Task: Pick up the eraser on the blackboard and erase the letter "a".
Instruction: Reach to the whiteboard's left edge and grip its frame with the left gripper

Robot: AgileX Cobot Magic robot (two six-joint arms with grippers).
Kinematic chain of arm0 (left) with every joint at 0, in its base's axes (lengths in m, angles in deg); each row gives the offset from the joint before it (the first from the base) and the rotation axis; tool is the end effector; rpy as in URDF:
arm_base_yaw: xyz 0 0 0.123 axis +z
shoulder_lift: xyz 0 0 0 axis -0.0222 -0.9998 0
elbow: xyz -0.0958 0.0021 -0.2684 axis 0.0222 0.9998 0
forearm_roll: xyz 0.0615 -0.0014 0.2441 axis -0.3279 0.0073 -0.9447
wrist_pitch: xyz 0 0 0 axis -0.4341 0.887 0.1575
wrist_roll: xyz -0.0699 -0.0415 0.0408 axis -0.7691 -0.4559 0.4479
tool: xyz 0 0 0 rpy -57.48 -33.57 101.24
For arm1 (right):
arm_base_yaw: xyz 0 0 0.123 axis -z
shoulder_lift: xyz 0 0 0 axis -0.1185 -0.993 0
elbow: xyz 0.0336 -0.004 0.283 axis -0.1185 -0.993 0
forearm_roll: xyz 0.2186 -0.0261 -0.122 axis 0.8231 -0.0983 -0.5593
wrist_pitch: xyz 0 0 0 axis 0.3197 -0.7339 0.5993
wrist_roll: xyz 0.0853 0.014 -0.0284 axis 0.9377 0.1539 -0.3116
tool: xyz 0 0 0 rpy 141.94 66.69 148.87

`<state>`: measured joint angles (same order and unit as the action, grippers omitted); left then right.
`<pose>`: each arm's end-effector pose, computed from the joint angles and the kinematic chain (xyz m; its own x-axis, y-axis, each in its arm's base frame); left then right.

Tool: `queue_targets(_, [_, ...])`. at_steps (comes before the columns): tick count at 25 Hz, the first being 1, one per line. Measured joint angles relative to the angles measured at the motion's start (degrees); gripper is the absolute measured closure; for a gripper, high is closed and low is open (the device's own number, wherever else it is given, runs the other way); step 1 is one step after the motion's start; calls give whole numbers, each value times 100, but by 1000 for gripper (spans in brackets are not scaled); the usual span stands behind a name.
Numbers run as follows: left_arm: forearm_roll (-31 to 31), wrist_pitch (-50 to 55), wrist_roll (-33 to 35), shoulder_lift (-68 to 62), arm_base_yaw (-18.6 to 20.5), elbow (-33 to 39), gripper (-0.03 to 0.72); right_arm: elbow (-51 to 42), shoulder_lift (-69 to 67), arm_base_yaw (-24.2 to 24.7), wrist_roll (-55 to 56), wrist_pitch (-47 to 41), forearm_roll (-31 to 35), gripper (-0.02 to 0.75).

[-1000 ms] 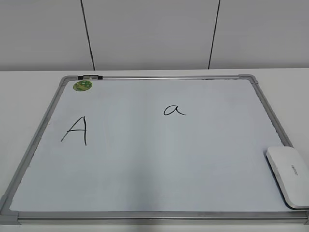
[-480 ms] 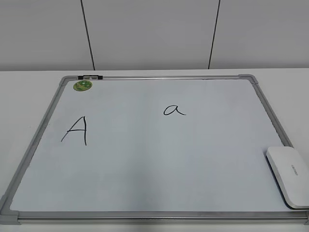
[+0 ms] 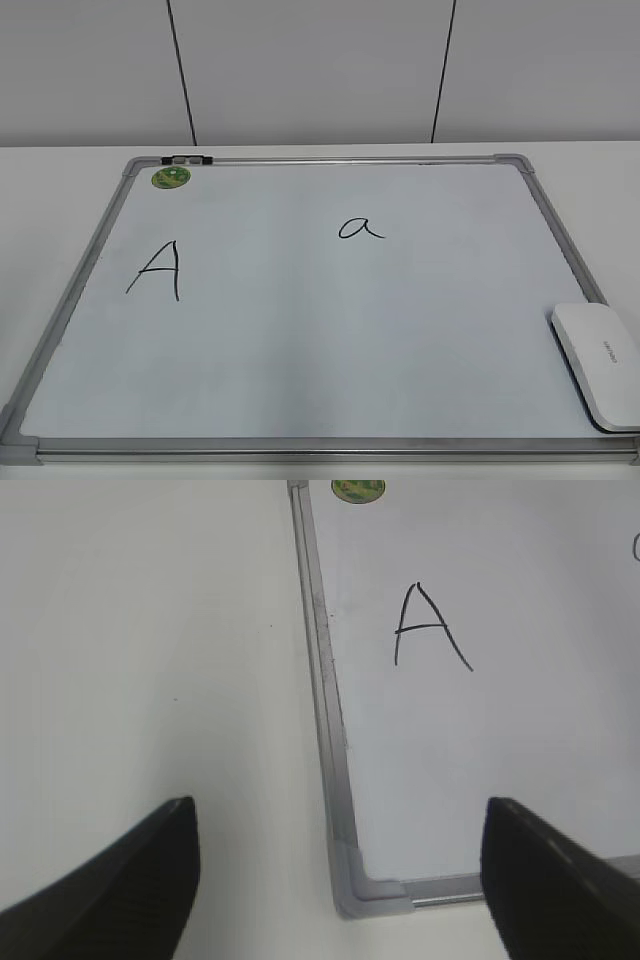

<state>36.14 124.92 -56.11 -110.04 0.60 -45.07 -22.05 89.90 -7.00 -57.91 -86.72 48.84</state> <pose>0.0983 -0.0096 0.2957 -0.6261 0.0169 -0.7795 0.0890 0.9948 -0.0499 -0.0094 0.0037 0.2678 -0.5190 -0.0518 -0.8532 -0.0637 0.9977 -0.0218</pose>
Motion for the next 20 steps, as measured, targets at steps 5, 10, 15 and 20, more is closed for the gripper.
queue_targets(5, [157, -589, 0, -1279, 0, -102, 37, 0, 0, 0, 0, 0, 0, 151])
queue_targets(10, [167, -664, 0, -2654, 0, -621, 45, 0, 0, 0, 0, 0, 0, 151])
queue_targets(15, [165, -700, 0, -4008, 0, -1431, 52, 0, 0, 0, 0, 0, 0, 151])
queue_targets(20, [155, -300, 0, -5196, 0, -2390, 61, 0, 0, 0, 0, 0, 0, 151])
